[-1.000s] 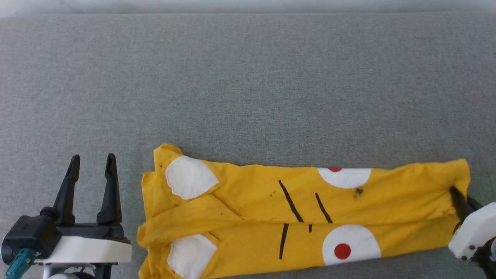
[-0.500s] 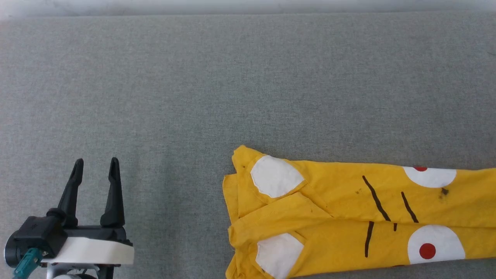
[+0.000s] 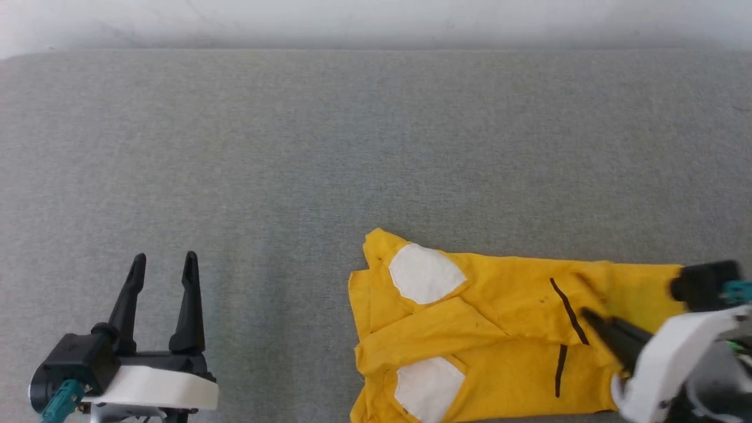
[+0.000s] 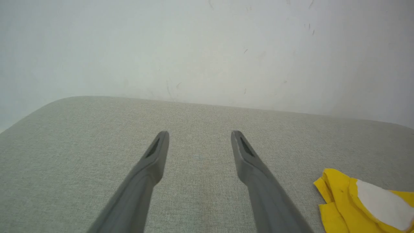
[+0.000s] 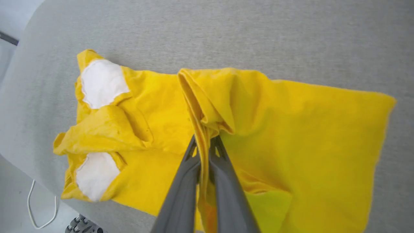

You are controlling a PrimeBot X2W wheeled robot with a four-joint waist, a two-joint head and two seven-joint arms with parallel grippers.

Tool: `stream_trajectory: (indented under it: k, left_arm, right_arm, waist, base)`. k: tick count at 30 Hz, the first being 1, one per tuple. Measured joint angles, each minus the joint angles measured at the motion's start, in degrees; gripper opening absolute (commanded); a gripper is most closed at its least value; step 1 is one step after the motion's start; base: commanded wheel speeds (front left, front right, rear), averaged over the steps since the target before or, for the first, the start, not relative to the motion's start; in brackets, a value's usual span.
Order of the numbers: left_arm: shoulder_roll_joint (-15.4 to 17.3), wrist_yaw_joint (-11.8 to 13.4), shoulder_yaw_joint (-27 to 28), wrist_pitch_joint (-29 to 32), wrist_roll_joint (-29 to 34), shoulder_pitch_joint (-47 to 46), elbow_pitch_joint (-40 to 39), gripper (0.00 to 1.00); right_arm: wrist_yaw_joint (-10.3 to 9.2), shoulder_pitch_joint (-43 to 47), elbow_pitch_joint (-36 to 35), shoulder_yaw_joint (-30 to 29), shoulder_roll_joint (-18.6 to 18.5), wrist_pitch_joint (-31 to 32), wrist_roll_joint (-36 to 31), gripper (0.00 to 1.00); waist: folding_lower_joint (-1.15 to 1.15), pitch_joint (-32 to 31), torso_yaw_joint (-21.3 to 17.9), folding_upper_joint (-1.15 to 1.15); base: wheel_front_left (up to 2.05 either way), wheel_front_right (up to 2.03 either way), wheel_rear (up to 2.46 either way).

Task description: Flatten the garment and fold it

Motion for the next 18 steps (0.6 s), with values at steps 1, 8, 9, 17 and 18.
stream_trajectory:
  k: [1, 8, 9, 17, 18]
  left_arm:
    - [-0.1, 0.0, -0.1, 0.0, -0.1, 0.1, 0.2, 1.0]
    - [-1.1, 0.0, -0.6, 0.0, -0.6, 0.9, 1.2, 1.0]
    - [-1.1, 0.0, -0.7, 0.0, -0.6, 0.9, 1.3, 1.0]
    - [-2.1, -0.5, -1.2, 0.0, -1.2, 0.8, 2.1, 1.0]
    - [-2.2, -0.9, -1.2, 0.0, -1.2, 0.7, 2.3, 1.0]
  right_arm:
    - [0.0, -0.1, -0.9, 1.6, 0.0, 0.6, 0.4, 0.0]
    - [0.0, -4.2, -2.5, 14.6, -0.3, 1.9, 1.1, 0.0]
    - [0.0, -5.3, -2.4, 16.7, -0.4, 2.2, 1.4, 0.0]
    - [0.0, -14.3, 3.8, 29.3, 1.5, 0.6, 2.8, 0.0]
    - [0.0, -15.3, 5.2, 30.1, 1.8, 0.1, 2.5, 0.0]
  waist:
    - [0.0, -0.2, 0.3, 0.0]
    - [-0.01, -1.6, 2.6, 0.0]
    - [0.0, -1.7, 3.0, 0.0]
    - [-0.01, -1.9, 5.7, 0.0]
    - [-0.01, -1.8, 6.0, 0.0]
  base:
    - [0.0, 0.0, 0.0]
    - [0.0, 0.0, 0.0]
    - [0.0, 0.0, 0.0]
    - [0.0, 0.0, 0.0]
    - [0.0, 0.0, 0.0]
